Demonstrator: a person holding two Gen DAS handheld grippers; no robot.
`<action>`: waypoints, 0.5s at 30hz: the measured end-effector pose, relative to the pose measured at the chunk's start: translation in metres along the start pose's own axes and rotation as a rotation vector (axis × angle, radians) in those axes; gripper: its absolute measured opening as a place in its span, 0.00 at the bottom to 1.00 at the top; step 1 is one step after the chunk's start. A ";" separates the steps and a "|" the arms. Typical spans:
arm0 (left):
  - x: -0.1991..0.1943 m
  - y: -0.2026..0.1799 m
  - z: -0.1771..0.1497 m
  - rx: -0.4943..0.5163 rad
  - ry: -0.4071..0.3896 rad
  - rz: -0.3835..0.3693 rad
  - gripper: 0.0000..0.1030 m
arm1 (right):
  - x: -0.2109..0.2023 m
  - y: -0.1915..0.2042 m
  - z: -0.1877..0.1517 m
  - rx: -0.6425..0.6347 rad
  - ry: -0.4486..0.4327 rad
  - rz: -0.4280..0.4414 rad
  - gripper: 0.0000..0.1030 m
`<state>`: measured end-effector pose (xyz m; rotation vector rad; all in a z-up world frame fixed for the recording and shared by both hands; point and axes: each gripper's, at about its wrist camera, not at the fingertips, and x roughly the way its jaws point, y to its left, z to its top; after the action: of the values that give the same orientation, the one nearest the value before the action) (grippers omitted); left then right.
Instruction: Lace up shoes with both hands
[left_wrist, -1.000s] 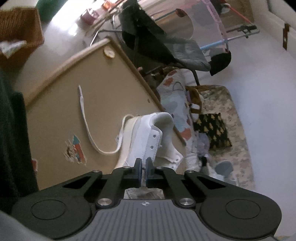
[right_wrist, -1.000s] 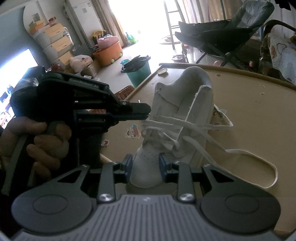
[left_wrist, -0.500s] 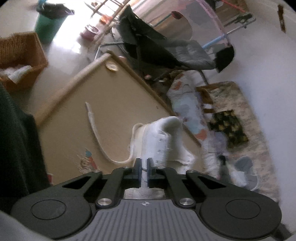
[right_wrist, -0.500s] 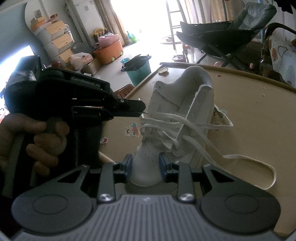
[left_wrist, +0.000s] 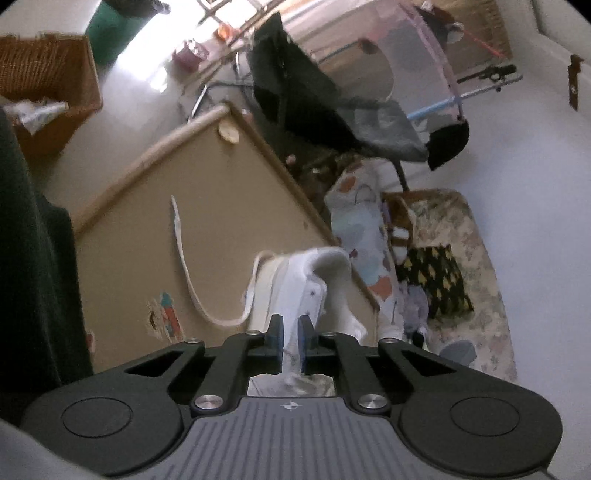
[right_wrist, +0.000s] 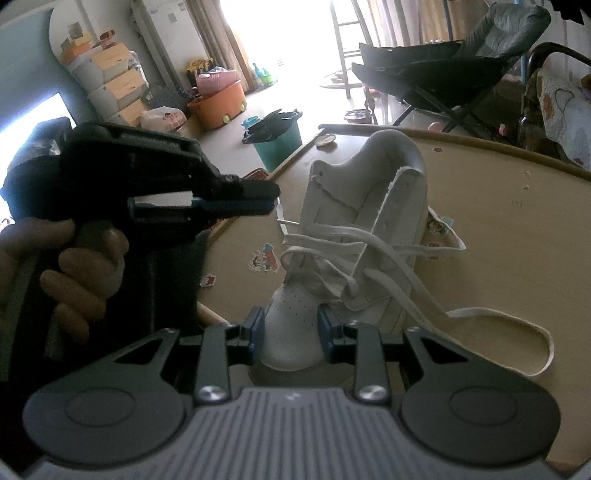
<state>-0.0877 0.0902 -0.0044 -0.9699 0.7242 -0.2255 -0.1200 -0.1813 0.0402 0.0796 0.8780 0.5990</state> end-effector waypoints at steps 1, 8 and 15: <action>0.003 0.000 0.000 -0.013 0.016 -0.008 0.12 | 0.000 0.000 0.000 0.000 -0.001 0.001 0.30; 0.004 0.005 -0.002 -0.027 0.014 0.006 0.14 | -0.001 -0.004 -0.001 0.008 -0.004 0.011 0.30; 0.004 -0.003 -0.021 -0.083 -0.015 0.055 0.46 | -0.001 -0.006 -0.001 0.025 -0.005 0.022 0.30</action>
<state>-0.0985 0.0728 -0.0113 -1.0282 0.7505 -0.1403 -0.1182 -0.1873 0.0387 0.1136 0.8809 0.6084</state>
